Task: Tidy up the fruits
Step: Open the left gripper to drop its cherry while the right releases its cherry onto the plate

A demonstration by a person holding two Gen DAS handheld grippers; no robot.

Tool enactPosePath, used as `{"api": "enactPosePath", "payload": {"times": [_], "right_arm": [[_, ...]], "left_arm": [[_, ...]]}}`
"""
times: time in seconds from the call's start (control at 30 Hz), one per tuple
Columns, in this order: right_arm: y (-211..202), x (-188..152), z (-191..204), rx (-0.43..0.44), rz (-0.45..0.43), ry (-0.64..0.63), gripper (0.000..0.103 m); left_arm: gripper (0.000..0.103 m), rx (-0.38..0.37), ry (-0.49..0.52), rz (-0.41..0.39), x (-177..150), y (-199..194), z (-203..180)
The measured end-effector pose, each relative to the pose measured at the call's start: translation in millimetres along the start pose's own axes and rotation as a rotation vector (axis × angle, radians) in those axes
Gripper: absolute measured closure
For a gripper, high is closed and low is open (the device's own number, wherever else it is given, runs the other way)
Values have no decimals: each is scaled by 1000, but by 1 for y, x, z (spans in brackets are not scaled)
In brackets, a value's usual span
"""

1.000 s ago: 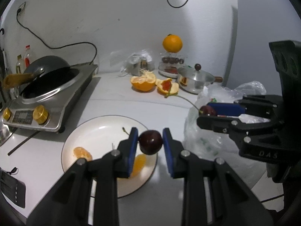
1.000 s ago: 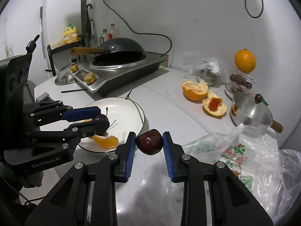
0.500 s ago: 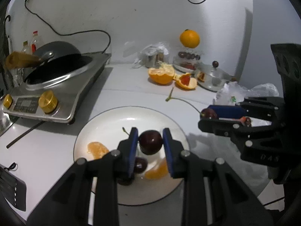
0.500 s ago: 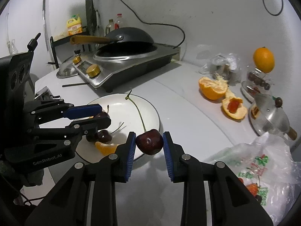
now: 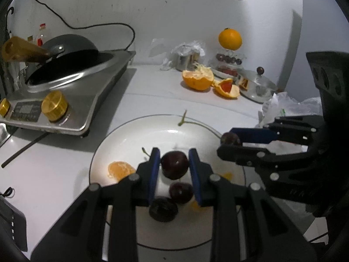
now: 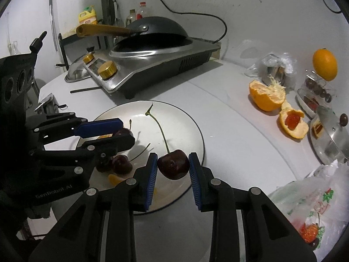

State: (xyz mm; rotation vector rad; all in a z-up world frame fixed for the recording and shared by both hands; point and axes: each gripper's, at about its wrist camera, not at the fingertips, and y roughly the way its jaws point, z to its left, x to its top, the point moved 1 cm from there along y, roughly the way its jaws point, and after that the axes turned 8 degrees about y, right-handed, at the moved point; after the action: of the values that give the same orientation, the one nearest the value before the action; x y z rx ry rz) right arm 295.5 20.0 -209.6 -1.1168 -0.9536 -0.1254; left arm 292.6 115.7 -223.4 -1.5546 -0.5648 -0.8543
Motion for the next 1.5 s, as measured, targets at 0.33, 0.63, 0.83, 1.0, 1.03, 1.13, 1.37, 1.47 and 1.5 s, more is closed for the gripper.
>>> {"api": "enactPosePath", "payload": {"times": [0.33, 0.63, 0.83, 1.0, 1.03, 1.13, 1.37, 1.47, 1.5], "right_arm": [[18, -4, 2, -6, 42, 5, 72], [16, -4, 5, -11, 49, 5, 62], [8, -5, 8, -18, 36, 7, 61], [-4, -6, 10, -25, 18, 5, 61], [-7, -6, 10, -27, 15, 6, 61], [-16, -8, 9, -36, 3, 9, 61], [-39, -13, 8, -53, -25, 13, 60], [-50, -15, 8, -57, -42, 18, 49], [-54, -16, 7, -57, -48, 20, 49]], "left_arm": [[74, -15, -17, 34, -6, 11, 5], [68, -10, -26, 22, -7, 2, 7], [61, -1, -37, 10, -9, -9, 9], [50, 6, -44, -4, -9, -19, 6], [50, 7, -45, -7, -8, -21, 6], [50, 15, -44, -21, -7, -30, 4], [49, 32, -33, -44, -5, -49, -6], [49, 41, -27, -51, -4, -56, -12], [49, 41, -25, -53, -4, -59, -14]]}}
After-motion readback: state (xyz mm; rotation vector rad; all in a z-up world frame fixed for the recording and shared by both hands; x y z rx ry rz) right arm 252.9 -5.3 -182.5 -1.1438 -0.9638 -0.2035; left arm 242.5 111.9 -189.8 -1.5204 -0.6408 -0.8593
